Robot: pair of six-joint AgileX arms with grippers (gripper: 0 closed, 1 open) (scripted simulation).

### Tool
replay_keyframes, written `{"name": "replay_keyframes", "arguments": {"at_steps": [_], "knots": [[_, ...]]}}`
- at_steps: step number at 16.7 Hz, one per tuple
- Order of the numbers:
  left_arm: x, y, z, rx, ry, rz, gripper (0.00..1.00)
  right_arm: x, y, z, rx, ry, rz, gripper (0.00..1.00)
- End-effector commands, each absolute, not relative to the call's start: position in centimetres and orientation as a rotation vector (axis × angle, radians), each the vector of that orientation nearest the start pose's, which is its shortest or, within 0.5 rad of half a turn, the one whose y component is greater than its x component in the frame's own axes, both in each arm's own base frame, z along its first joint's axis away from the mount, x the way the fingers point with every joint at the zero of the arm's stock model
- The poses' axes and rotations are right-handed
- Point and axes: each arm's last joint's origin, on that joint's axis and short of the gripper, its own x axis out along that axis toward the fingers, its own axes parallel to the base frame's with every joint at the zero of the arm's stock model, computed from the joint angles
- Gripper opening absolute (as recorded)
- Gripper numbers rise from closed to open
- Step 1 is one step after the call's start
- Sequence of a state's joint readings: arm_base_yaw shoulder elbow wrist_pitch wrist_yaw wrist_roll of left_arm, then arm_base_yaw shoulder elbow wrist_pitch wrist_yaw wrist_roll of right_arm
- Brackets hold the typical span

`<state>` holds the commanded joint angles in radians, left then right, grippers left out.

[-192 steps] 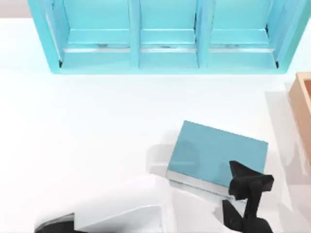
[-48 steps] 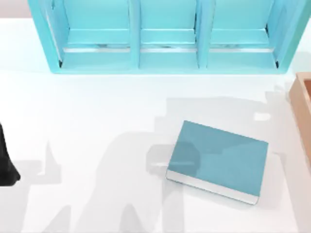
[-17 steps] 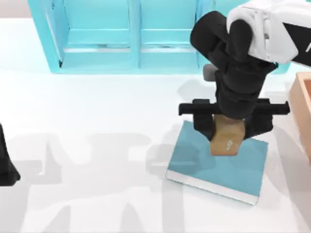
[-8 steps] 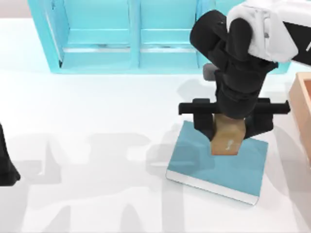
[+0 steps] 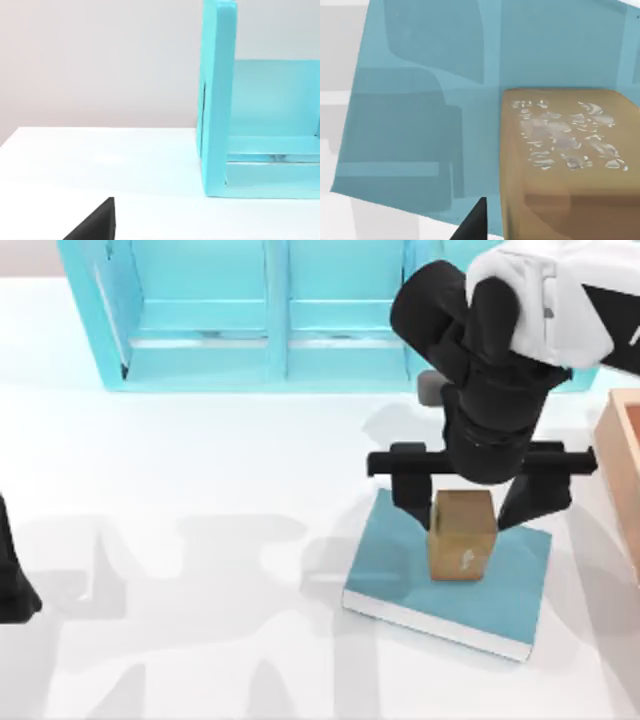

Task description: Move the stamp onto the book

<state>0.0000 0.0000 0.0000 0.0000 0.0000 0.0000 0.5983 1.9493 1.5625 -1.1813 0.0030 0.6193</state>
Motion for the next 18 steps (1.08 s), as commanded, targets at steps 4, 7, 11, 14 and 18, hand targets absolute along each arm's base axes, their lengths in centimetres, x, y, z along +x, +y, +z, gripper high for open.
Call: {"name": "replay_keyframes", "arguments": {"at_steps": [4,7,11,14,18], "knots": [[10.6,-0.1,16.0,0.0,0.0,0.0,1.0,30.6,21.3,20.9,0.012,1.568,-0.012,1.0],[10.6,-0.1,16.0,0.0,0.0,0.0,1.0,30.6,21.3,20.9,0.012,1.568,-0.012,1.0],[10.6,-0.1,16.0,0.0,0.0,0.0,1.0,30.7,21.3,21.0,0.013,1.568,-0.013,1.0],[10.6,-0.1,16.0,0.0,0.0,0.0,1.0,30.7,21.4,22.3,0.012,1.569,-0.014,1.0],[10.6,-0.1,16.0,0.0,0.0,0.0,1.0,30.7,21.3,23.9,0.013,1.568,-0.013,1.0]]}}
